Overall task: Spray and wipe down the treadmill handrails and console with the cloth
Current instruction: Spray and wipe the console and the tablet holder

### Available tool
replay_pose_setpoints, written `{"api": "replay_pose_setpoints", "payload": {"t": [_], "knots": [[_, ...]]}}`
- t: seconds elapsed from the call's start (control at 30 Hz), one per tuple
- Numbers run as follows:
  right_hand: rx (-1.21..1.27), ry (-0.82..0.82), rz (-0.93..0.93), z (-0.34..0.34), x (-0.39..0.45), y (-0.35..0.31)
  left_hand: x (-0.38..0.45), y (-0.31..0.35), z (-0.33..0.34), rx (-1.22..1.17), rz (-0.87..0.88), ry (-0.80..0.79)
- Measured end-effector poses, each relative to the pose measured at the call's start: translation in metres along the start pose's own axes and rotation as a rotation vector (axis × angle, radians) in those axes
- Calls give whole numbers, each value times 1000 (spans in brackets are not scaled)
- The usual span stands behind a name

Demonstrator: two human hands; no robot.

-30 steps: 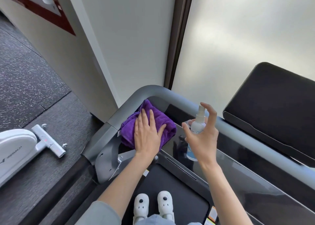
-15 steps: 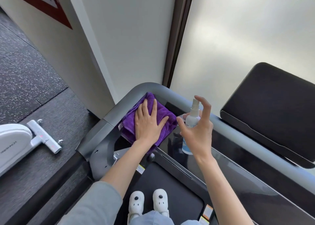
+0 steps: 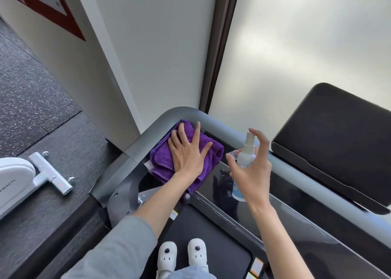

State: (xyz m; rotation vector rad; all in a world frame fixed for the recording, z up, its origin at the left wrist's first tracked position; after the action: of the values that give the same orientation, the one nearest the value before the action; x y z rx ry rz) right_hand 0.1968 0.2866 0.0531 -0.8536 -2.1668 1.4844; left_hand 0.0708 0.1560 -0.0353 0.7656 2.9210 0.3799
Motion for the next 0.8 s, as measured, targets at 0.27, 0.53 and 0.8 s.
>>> {"api": "replay_pose_setpoints", "payload": {"t": [0.27, 0.53, 0.8], "knots": [[14, -10, -28, 13, -8, -6, -45, 4, 4, -110, 36, 153], [-2, 23, 24, 3, -6, 10, -2, 22, 1, -88, 26, 210], [5, 34, -5, 0, -1, 0, 13, 9, -10, -12, 166, 251]]}}
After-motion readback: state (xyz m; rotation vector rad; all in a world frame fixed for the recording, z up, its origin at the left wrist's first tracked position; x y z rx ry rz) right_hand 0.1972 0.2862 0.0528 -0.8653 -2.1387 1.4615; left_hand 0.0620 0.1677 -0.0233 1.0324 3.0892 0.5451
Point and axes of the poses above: each hand's wrist, its own x-axis towards the middle knuckle, its own z-axis out of the palm, y = z × x, the point moved 9 cm from there along x, towards the middle knuckle, and after that the axes turned 12 degrees about z, right-handed, at the moved point
